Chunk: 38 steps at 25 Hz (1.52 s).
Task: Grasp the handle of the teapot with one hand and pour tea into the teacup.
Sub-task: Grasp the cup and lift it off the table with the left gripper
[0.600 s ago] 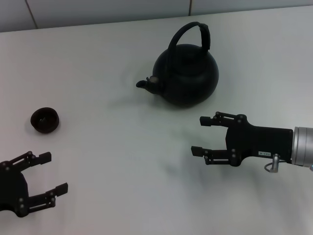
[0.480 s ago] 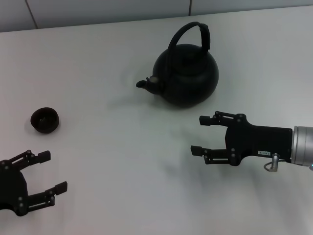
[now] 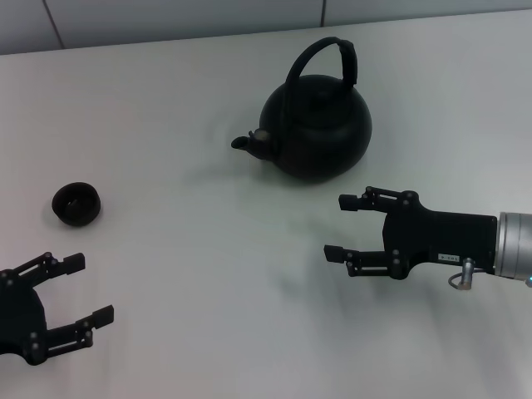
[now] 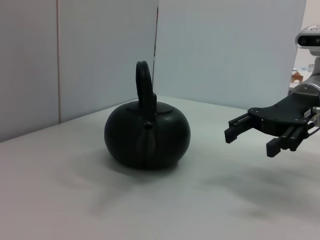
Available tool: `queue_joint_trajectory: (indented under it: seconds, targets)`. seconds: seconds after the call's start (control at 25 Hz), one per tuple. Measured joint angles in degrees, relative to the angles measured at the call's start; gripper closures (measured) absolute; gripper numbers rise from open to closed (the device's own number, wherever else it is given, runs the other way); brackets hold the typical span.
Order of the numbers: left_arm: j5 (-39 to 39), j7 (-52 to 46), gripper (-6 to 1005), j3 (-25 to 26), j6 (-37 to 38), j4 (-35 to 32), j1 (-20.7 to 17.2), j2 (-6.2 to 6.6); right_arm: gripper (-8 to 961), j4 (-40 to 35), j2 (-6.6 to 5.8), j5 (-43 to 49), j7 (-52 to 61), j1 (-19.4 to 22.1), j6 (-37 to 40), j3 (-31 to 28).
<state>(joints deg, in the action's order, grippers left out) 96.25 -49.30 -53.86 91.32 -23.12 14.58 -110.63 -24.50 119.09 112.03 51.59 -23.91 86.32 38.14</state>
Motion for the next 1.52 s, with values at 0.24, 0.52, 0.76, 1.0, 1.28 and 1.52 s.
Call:
queue_joint_trajectory:
  seconds: [0.24,0.52,0.76,1.0,1.28,1.52]
  targets:
    - [0.0,0.2,182,0.7,0.0,0.0,-0.1,-0.43,142,-0.1,0.00,0.0,0.0,0.0,0.2,-0.2]
    - [-0.1,1.6,192,15.5,-2.2,-0.7,0.0,-3.64,142,-0.2,0.00,-0.1,0.0,0.0,0.4,-0.1]
    - [-0.1,4.9,201,23.8,-6.3,-1.2,0.0,-6.13,142,-0.2,-0.01,-0.1,0.0,0.0,0.6,-0.2]
    - [0.0,4.9,209,23.9,-6.7,-1.2,0.1,-6.39,142,-0.2,-0.01,-0.1,0.0,0.2,0.6,-0.2]
    - [3.6,5.0,219,20.9,-13.5,-1.9,0.4,-6.50,142,-0.3,-0.01,-0.1,0.0,0.1,0.6,-0.1]
    - [4.9,5.0,228,20.8,-16.4,-2.0,0.4,-7.05,142,-0.3,-0.03,-0.1,0.0,0.0,0.6,-0.1]
